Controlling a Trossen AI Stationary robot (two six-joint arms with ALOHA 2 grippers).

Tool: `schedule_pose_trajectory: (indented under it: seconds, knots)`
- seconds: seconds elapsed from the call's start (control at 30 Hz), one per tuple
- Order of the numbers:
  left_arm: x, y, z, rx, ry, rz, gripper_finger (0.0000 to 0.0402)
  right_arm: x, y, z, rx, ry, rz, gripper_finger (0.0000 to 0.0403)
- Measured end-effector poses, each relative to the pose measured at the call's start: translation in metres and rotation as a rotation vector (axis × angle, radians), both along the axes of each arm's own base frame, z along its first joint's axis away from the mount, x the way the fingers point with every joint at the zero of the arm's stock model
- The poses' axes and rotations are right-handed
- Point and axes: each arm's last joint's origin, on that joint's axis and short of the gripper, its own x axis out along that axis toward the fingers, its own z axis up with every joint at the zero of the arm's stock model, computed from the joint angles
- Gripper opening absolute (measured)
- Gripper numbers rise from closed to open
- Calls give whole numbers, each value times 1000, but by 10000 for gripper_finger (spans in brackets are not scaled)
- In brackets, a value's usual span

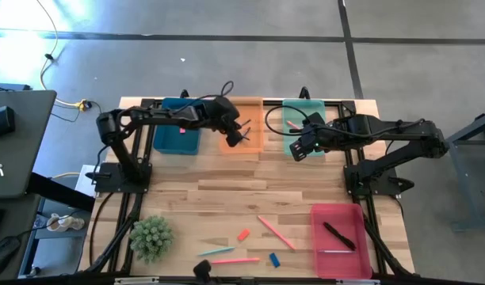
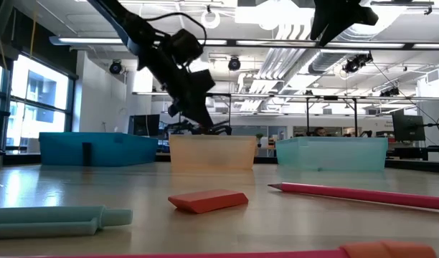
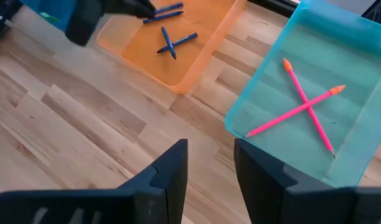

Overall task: Sort crayons/erasers/pens/pencils in bins
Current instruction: Put the blue crayon into the orange bin, then put the top pink pencil into the blue bin

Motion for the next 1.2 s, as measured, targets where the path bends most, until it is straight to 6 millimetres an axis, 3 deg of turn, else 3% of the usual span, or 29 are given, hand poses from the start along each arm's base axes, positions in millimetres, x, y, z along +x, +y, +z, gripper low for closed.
schedule_pose_trajectory:
  seconds: [0.5,0.77,1.0,1.2]
  knots:
    - [13,-8,-29,-56,52,-21,7,0,0,0,0,-15,-35,123]
    - [14,-8,-32,-59,59,-21,62,1,12,1,44,-57,-50,123]
    - [11,-5,-27,-69,74,-10,117,4,24,-1,69,-77,-34,123]
    - [7,5,7,-51,137,-42,132,15,33,-5,64,-92,14,123]
